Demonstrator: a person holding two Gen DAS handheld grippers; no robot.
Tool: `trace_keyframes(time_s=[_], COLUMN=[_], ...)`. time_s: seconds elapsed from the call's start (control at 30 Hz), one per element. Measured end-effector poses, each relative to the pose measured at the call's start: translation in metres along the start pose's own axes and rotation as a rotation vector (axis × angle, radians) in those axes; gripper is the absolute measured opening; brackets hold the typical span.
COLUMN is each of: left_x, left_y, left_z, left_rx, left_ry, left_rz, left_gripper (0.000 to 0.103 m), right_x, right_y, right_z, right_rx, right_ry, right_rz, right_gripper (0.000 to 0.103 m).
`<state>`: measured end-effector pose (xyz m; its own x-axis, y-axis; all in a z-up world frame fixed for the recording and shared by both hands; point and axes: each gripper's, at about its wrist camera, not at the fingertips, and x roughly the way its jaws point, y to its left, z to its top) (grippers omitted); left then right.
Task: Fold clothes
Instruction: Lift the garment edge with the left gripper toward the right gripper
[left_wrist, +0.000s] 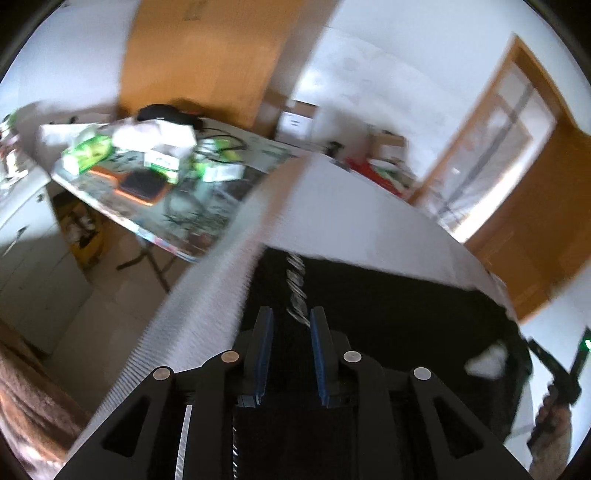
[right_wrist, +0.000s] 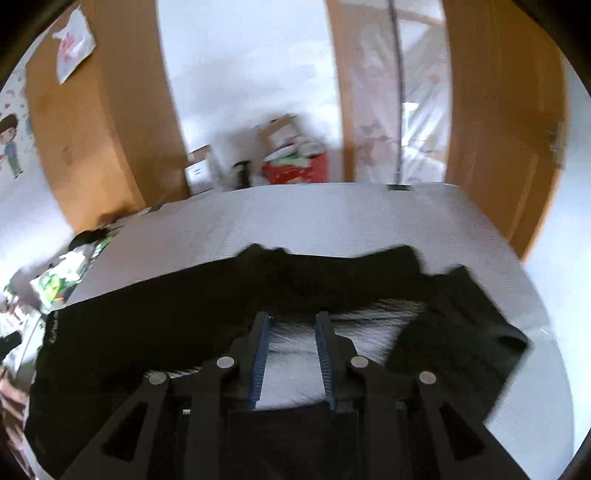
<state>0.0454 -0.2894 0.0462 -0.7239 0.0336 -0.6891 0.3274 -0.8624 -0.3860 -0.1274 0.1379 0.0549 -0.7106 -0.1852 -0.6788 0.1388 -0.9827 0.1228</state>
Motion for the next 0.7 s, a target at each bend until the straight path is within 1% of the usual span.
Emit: trace_keyframes(time_s=[0.1, 0.17, 0.23, 0.37, 0.47, 0.5, 0.6, 0.7], left_x=[-0.003, -0.003, -0.002, 0.000, 0.008, 0.010, 0.017, 0.022], left_y=[-0.022, -0.042, -0.064, -0.102, -0.125, -0.132, -0.142, -0.152], left_z=[-0.025, -0.044, -0.062, -0.095, -0.117, -0.123, -0.137, -0.145], left_rx=[0.069, 0.140, 0.224, 0.353, 0.426, 0.441, 0.444, 0.450], left_ry=[0.048, 0.086, 0.124, 0.178, 0.231, 0.248, 0.282, 0.308], left_rz=[-0.073, -0.111, -0.148, -0.218, -0.239, -0.247, -0.272, -0.283], left_gripper=[0.023, 0.023, 0.023, 0.025, 0.025, 0.025, 0.025, 0.025], right_x=[-0.019, -0.027, -0.032, -0.032, -0.012, -0.007, 0.001, 0.013], right_y=[-0.038, -0.062, -0.085, -0.119, -0.140, -0.146, -0.166, -0.181], right_z=[-0.020, -0.030, -0.039, -0.049, -0.049, -0.048, -0.044, -0.042], right_rx=[0.090, 0.144, 0.197, 0.250, 0.263, 0.270, 0.295, 0.298], right_ry=[-0.014, -0.016, -0.016, -0.017, 0.033, 0.036, 0.020, 0.041], right_rz=[-0.056, -0.103, -0.145, -0.209, -0.207, -0.226, -0.278, -0.271], right_gripper=[0.026, 0.027, 0.030, 0.037, 0.039, 0.039, 0.039, 0.042])
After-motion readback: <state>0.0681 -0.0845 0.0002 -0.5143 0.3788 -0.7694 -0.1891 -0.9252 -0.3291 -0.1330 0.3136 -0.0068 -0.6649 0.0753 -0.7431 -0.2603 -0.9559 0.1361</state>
